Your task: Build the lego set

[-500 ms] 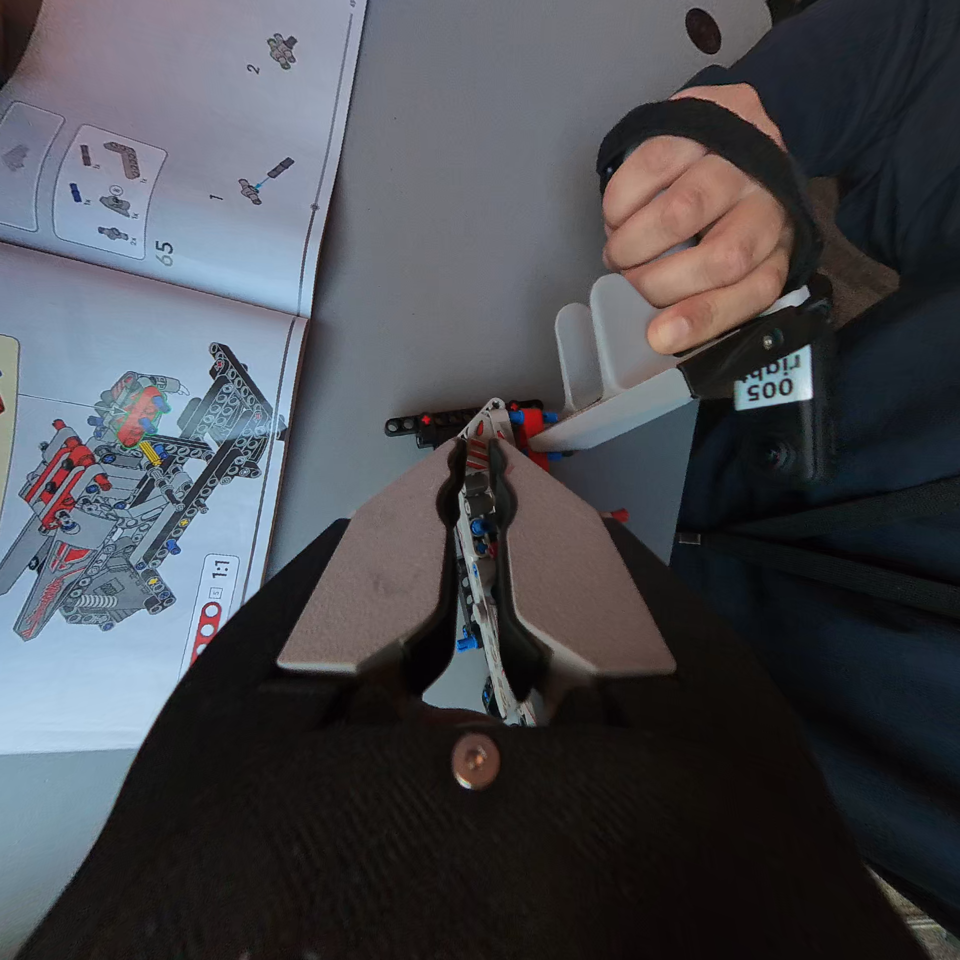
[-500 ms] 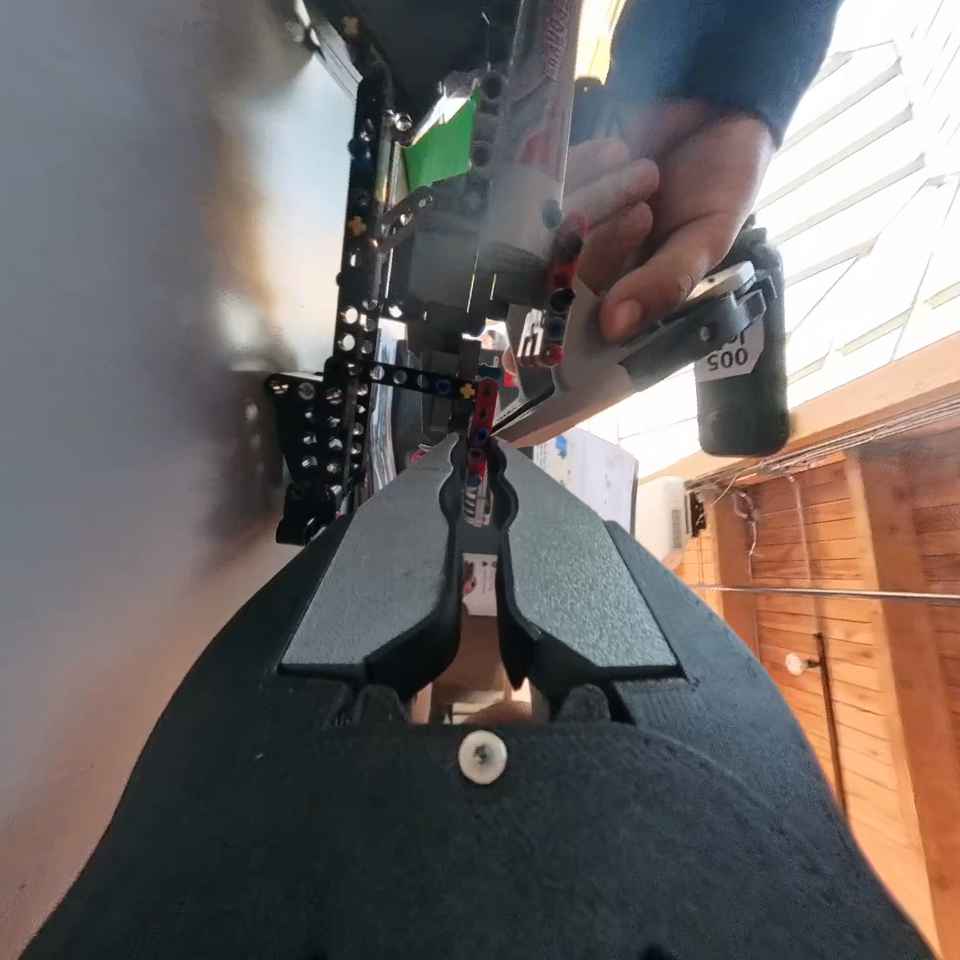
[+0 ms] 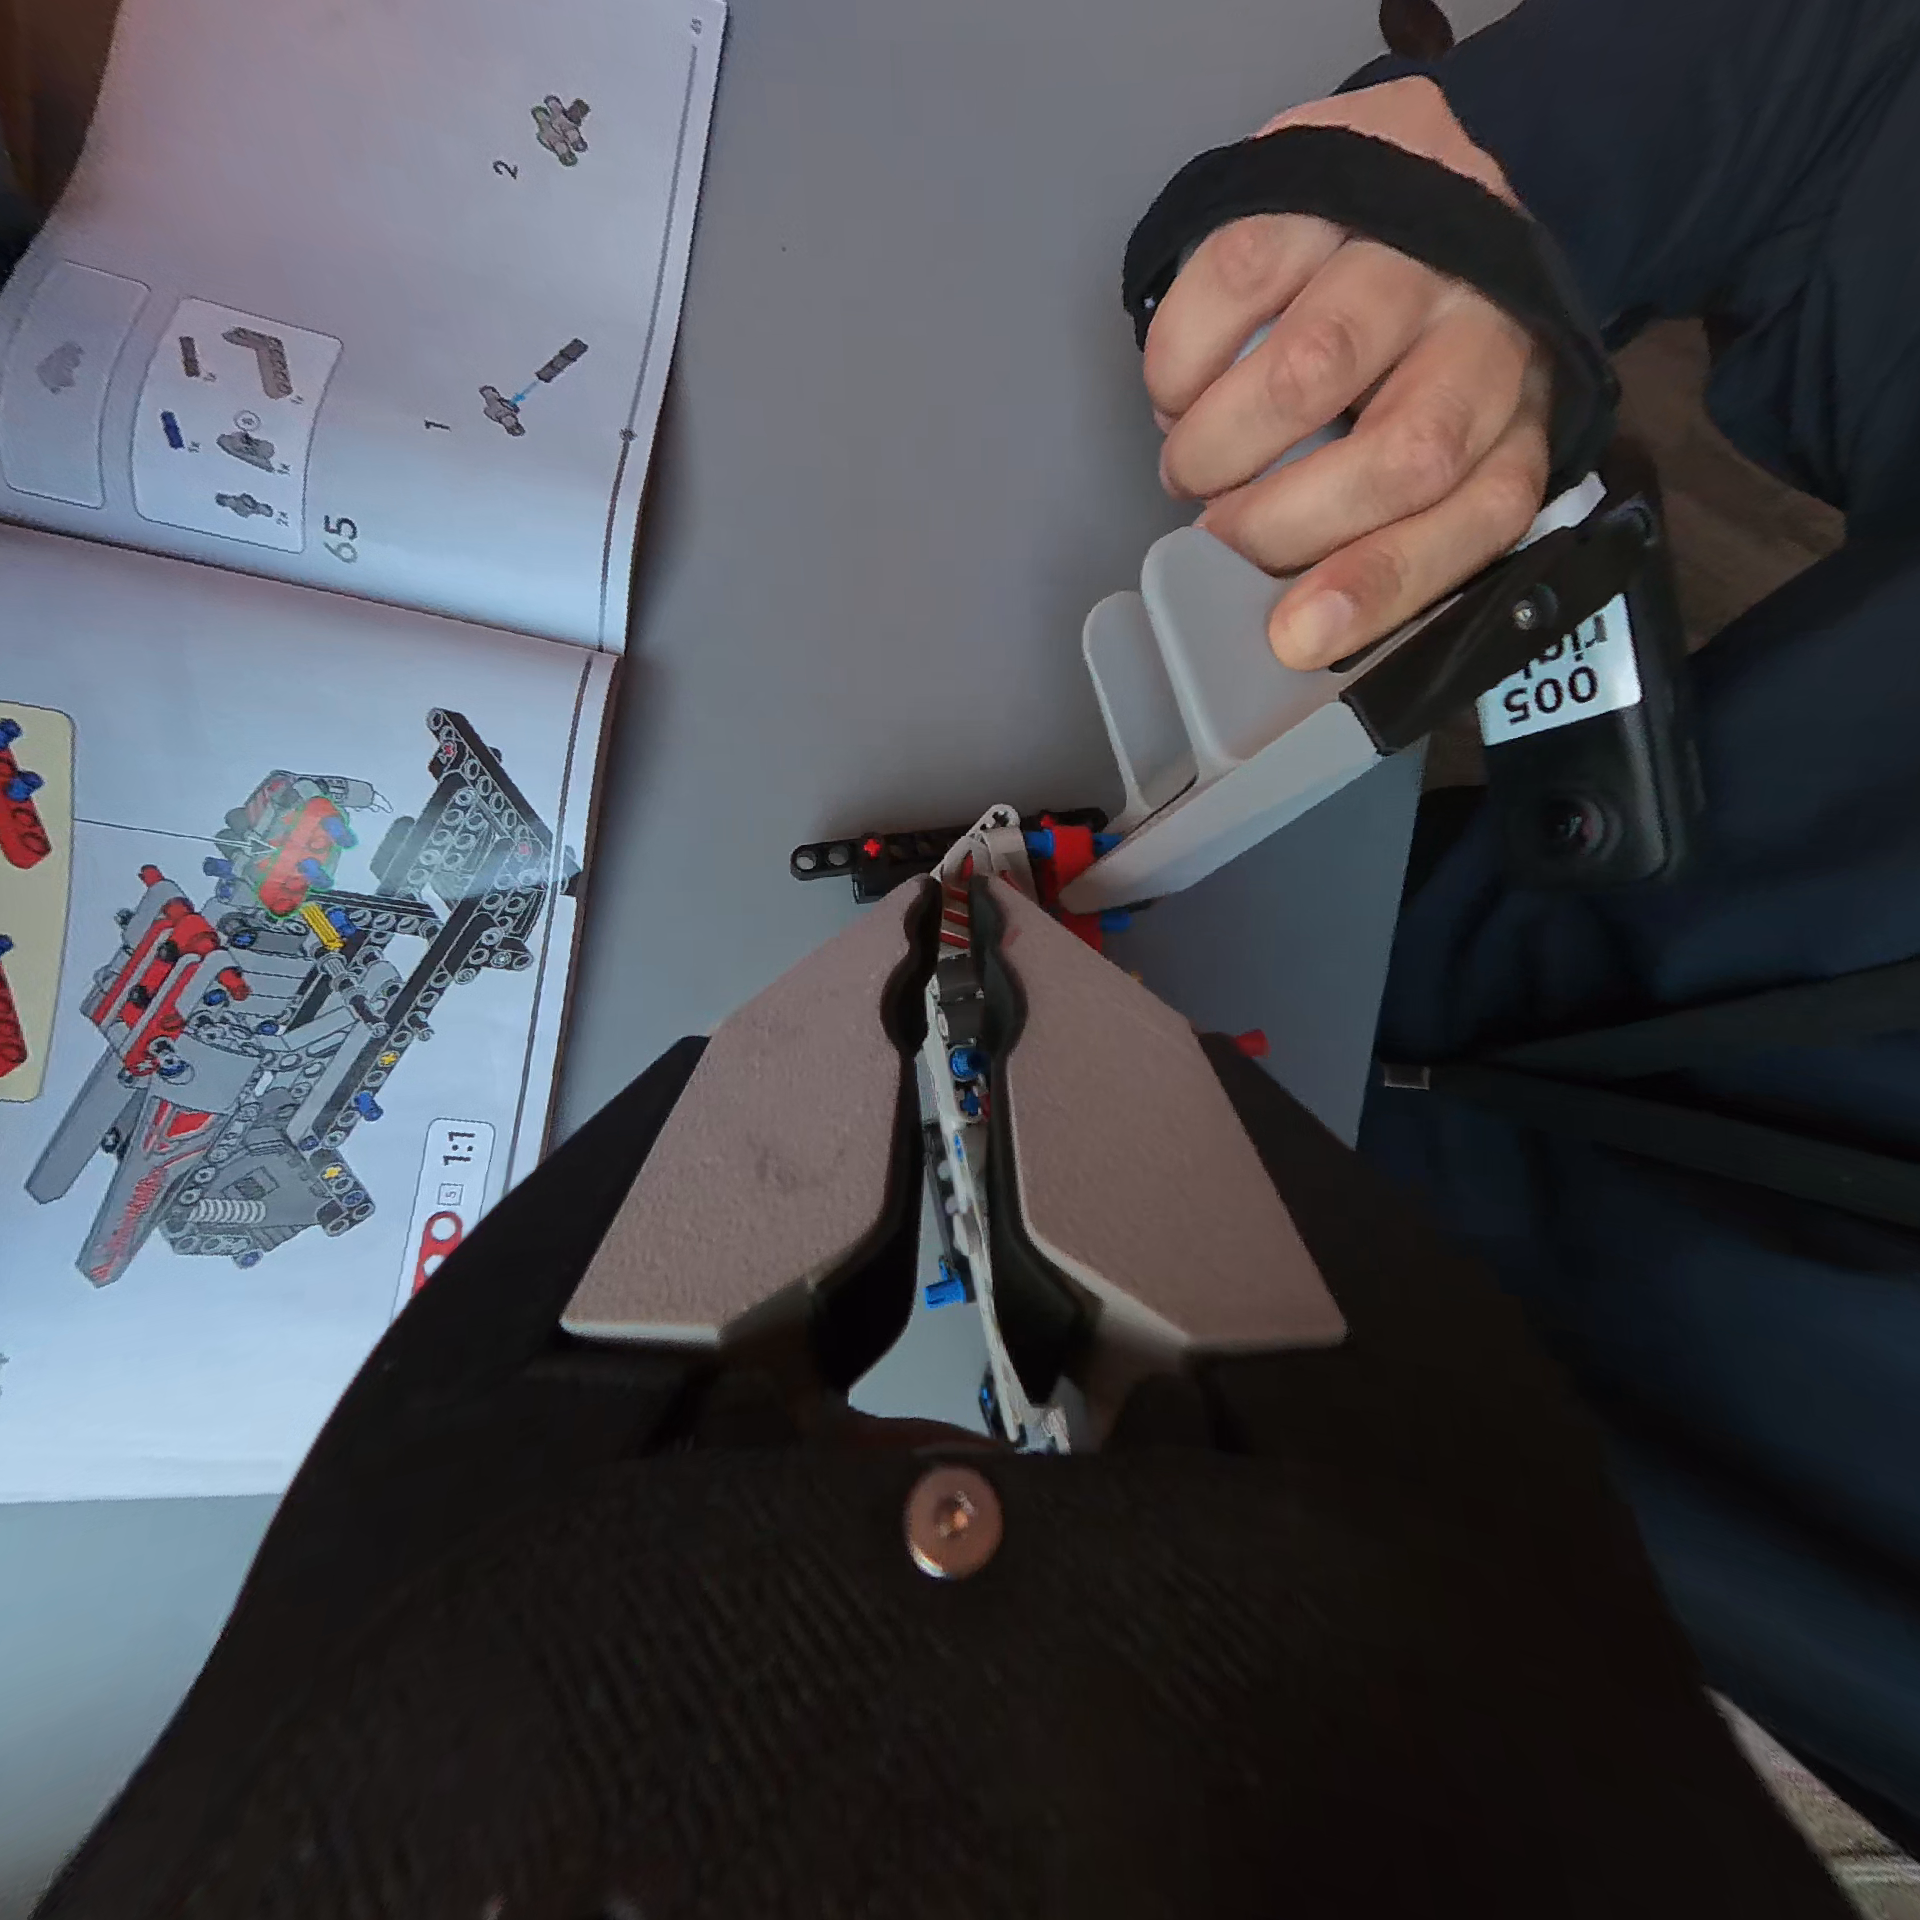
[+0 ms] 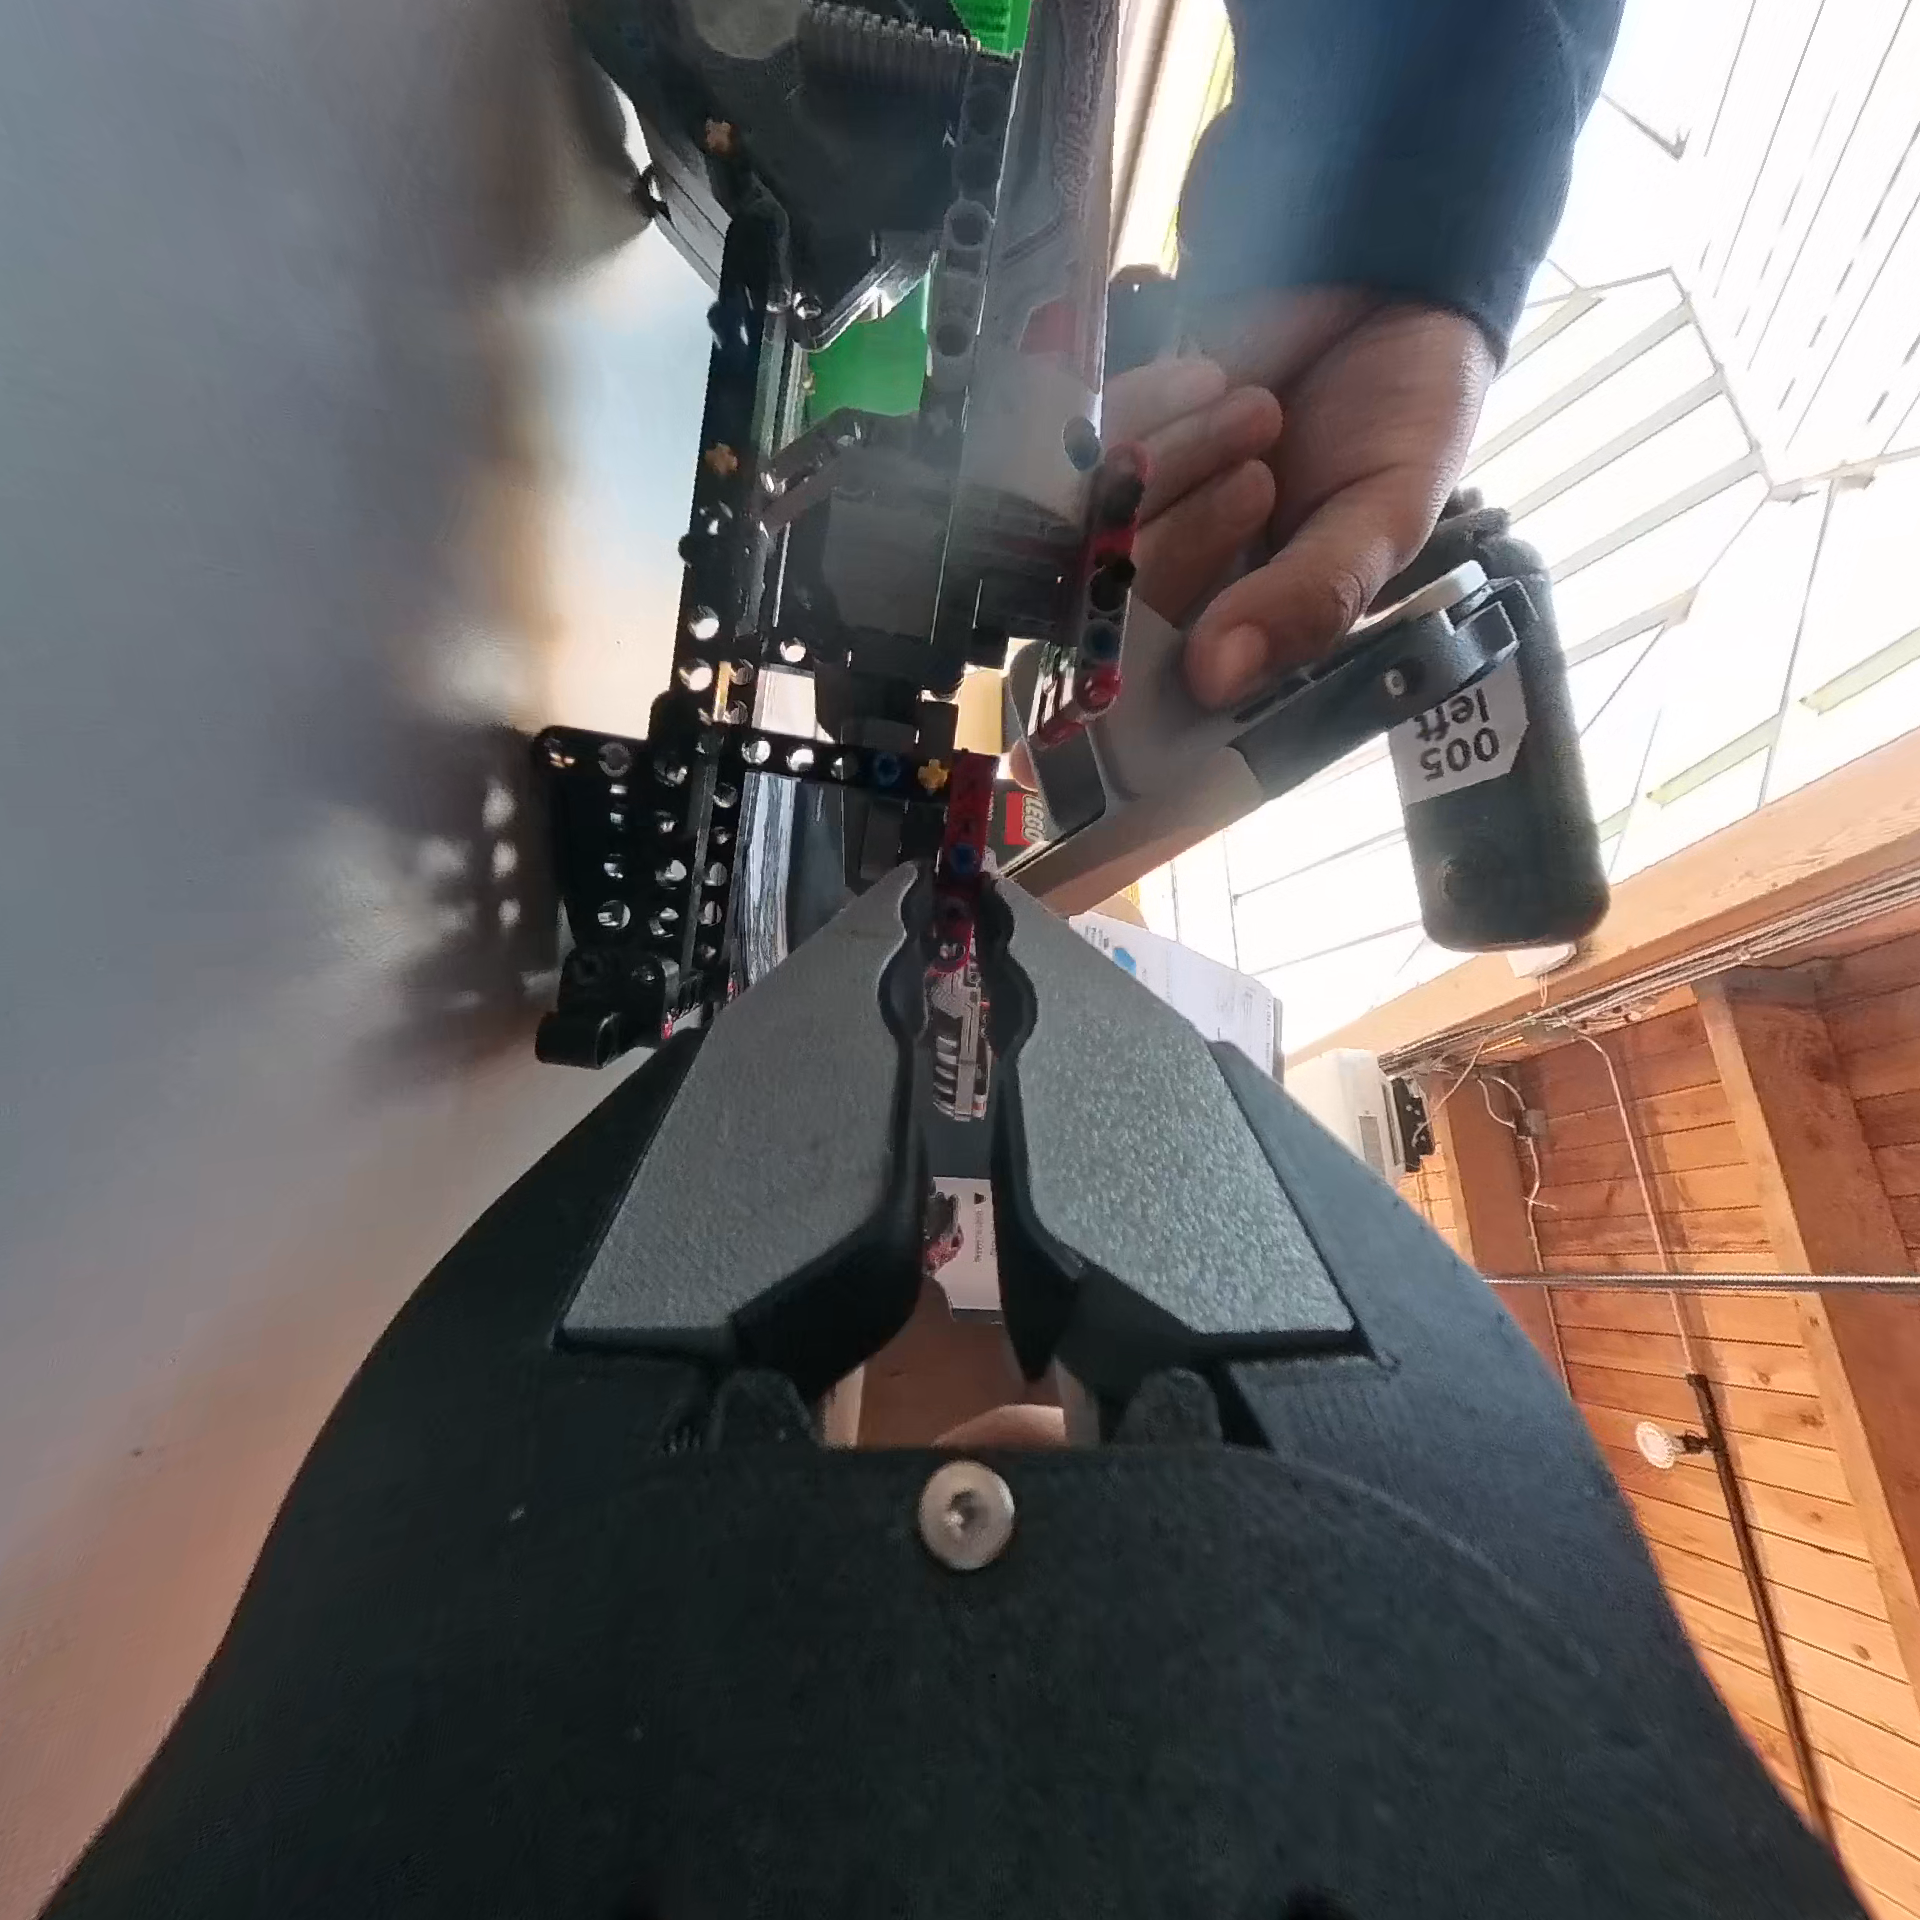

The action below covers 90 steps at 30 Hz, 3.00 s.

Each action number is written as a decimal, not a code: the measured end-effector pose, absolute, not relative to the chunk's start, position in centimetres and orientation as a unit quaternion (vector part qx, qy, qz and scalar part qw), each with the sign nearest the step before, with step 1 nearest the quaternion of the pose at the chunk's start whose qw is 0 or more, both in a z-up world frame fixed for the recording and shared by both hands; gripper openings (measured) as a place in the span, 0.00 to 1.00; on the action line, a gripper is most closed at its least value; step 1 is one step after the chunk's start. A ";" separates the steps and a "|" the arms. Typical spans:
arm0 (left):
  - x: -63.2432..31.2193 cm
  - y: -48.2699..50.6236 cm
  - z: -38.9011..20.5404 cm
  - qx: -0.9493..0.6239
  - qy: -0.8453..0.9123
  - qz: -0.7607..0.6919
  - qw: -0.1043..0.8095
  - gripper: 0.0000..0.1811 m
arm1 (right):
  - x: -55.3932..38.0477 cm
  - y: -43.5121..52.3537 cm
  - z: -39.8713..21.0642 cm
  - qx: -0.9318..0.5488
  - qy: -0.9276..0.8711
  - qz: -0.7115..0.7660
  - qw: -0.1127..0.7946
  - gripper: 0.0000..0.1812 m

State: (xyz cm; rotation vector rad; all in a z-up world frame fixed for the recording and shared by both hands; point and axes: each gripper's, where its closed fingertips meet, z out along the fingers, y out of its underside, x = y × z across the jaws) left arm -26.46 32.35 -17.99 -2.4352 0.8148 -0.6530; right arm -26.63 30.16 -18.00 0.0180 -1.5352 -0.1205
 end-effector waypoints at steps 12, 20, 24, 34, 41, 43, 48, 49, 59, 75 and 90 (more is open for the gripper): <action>-26.0 32.5 -18.0 -0.883 0.326 -0.236 0.242 0.00 | -26.2 29.9 -18.0 0.022 -0.690 -0.049 0.722 0.02; -26.3 32.8 -18.2 -0.882 0.303 -0.266 0.245 0.03 | -26.0 29.7 -18.2 0.034 -0.688 -0.060 0.722 0.05; -26.8 33.0 -18.5 -0.886 0.305 -0.247 0.245 0.03 | -25.8 29.6 -18.4 0.040 -0.688 -0.065 0.722 0.08; -26.4 32.6 -17.9 -0.877 0.295 -0.306 0.223 0.09 | -24.5 30.3 -18.5 0.023 -0.696 -0.072 0.714 0.08; -25.3 31.5 -18.3 -0.871 0.319 -0.332 0.170 0.05 | -24.8 30.7 -18.2 0.021 -0.692 -0.076 0.718 0.02; -25.3 31.5 -18.3 -0.871 0.318 -0.336 0.165 0.05 | -24.9 30.6 -18.2 0.023 -0.692 -0.079 0.718 0.02; -25.5 31.5 -18.3 -0.872 0.308 -0.343 0.165 0.04 | -25.0 30.7 -18.3 0.024 -0.692 -0.090 0.716 0.02; -25.5 31.4 -18.3 -0.872 0.308 -0.344 0.163 0.03 | -25.0 30.6 -18.3 0.025 -0.692 -0.087 0.716 0.02; -25.4 31.1 -18.4 -0.874 0.305 -0.342 0.164 0.02 | -25.3 31.0 -18.3 0.036 -0.682 -0.105 0.722 0.02; -25.6 31.7 -18.3 -0.876 0.289 -0.340 0.181 0.02 | -24.4 29.9 -18.1 0.028 -0.692 -0.052 0.719 0.03; -26.1 32.0 -17.9 -0.885 0.281 -0.316 0.193 0.04 | -24.9 29.6 -18.0 0.011 -0.701 -0.041 0.711 0.04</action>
